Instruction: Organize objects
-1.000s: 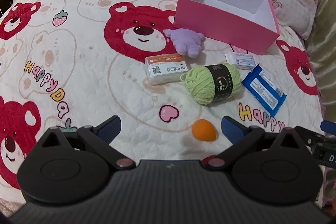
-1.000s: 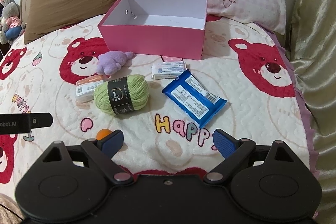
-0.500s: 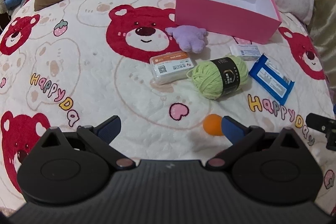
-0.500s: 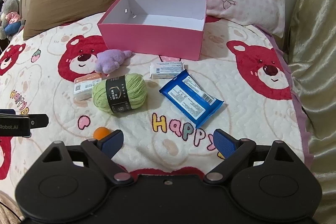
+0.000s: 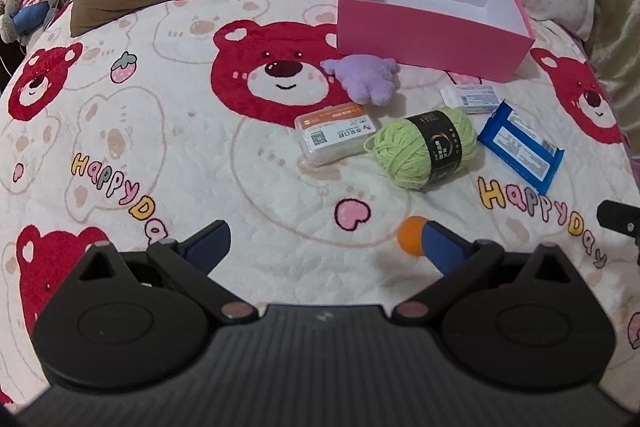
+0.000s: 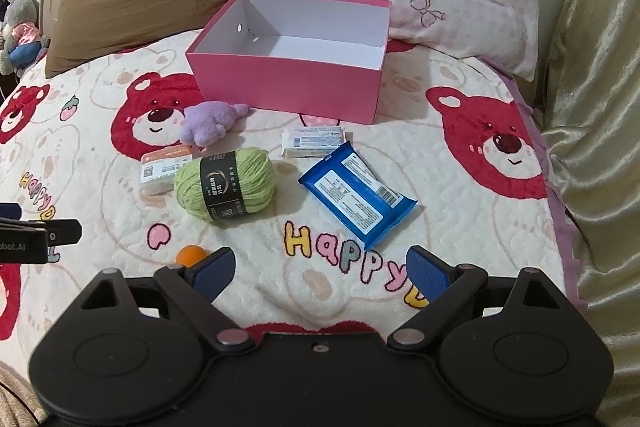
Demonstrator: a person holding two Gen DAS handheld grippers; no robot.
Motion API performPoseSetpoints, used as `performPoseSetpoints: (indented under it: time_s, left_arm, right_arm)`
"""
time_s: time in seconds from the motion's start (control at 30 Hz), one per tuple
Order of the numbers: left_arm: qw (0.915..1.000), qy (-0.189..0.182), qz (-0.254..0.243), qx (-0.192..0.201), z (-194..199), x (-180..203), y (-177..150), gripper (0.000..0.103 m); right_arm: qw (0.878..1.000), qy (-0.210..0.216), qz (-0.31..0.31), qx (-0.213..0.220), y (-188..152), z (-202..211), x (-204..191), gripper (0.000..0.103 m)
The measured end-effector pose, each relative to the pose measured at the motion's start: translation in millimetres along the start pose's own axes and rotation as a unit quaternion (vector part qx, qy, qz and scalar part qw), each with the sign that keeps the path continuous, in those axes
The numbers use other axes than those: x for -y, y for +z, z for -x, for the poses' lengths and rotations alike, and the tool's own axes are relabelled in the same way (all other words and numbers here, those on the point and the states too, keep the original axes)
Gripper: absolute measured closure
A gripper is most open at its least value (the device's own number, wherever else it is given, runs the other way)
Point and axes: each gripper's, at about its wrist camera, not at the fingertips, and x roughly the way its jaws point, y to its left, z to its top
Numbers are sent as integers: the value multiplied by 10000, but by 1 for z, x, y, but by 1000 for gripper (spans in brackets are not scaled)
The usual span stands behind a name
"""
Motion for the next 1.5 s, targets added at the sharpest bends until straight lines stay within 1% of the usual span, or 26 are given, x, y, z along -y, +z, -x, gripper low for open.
performPoseSetpoints:
  time_s: [0.27,0.37,0.5,0.73,1.13,1.33,1.5]
  left_arm:
    - [10000,-8,7,-7,0,-1,0,0]
    - [9999,-118,20,-59,-1,-2,-1,0]
    - [9996,-265,-2,-33,2,2,-2,0]
    - [9998,-100,-137,42,4,13,-2,0]
    - [9997,-138,-182,18,5,10,-1,2]
    - [9995,-128,-274,88,8,14,-3,2]
    - [9995,-171,-249,107,9,16,-3,2]
  right_arm:
    - [10000,40,73,-27,-1,0,-5,9]
    - [9999,32,100,-38,-2,-1,-7,9]
    - [9999,31,123,-60,-3,-2,-8,9]
    - [9999,34,122,-60,-3,-2,-7,9]
    - [9998,-42,184,-87,-3,0,-2,9]
    - [9998,-47,191,-82,-4,1,-1,9]
    - [9998,-49,198,-79,-4,1,-2,9]
